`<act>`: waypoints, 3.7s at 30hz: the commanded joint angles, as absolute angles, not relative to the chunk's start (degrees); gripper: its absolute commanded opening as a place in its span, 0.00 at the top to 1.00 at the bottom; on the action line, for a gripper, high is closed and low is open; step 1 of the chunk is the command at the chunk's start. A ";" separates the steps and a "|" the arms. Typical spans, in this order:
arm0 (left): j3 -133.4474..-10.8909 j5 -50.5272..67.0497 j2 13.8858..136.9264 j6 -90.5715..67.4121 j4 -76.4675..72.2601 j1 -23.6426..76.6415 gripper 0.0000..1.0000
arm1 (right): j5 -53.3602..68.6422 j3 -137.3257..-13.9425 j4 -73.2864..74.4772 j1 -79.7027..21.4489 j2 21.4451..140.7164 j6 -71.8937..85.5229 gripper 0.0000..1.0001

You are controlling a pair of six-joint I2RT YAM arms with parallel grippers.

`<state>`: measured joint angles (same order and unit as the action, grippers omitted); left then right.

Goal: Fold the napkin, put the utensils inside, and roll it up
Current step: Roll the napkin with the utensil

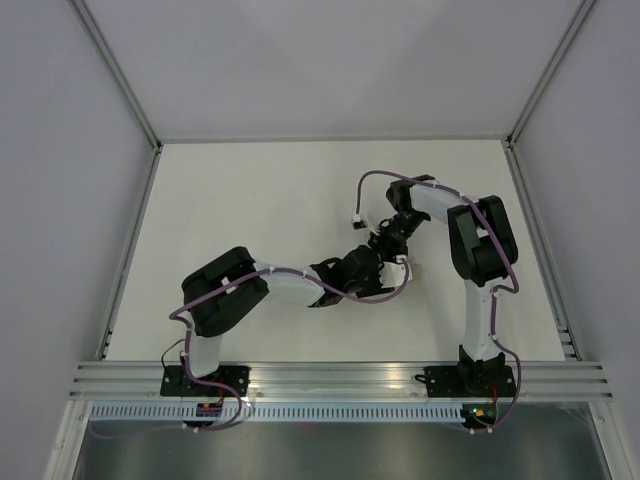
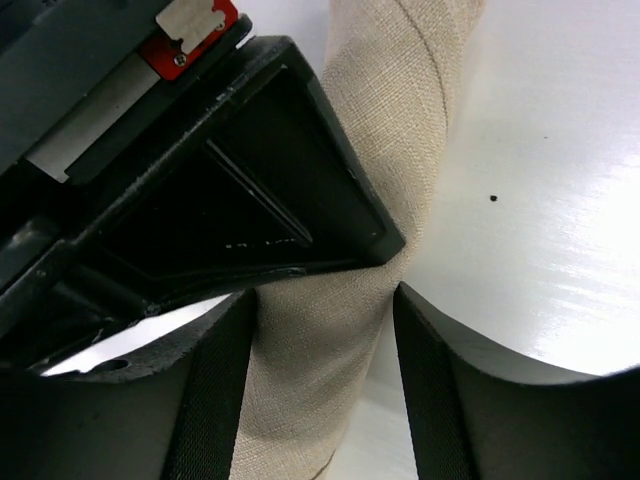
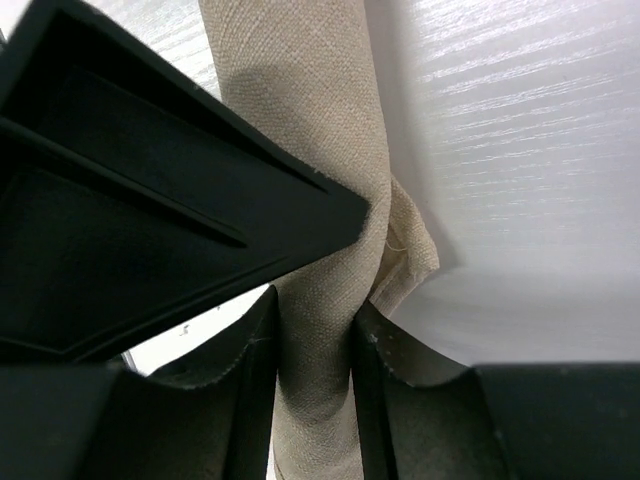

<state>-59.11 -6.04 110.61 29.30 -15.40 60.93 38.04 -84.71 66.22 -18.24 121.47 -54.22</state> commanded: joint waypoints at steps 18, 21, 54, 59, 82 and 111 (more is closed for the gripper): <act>-64.16 -1.58 114.34 26.46 -5.89 57.66 0.50 | 42.88 -96.23 66.27 -11.78 121.91 -52.39 0.31; -65.38 -1.41 114.96 24.53 -4.75 57.57 0.50 | 43.59 -98.52 65.40 -10.37 121.55 -48.37 0.30; -91.66 -11.60 129.19 -12.03 12.57 58.80 0.45 | 32.00 -79.91 51.25 3.60 100.64 -9.50 0.28; -95.52 -12.22 131.39 -16.16 12.66 58.89 0.44 | 30.41 -76.91 47.12 3.52 100.72 -4.05 0.28; -111.53 -14.33 142.03 -29.17 16.52 58.18 0.42 | 25.49 -81.56 41.49 3.52 111.62 4.48 0.28; -104.77 -9.67 128.33 -25.49 11.87 56.25 0.34 | 13.45 -91.14 38.50 1.14 120.58 0.88 0.60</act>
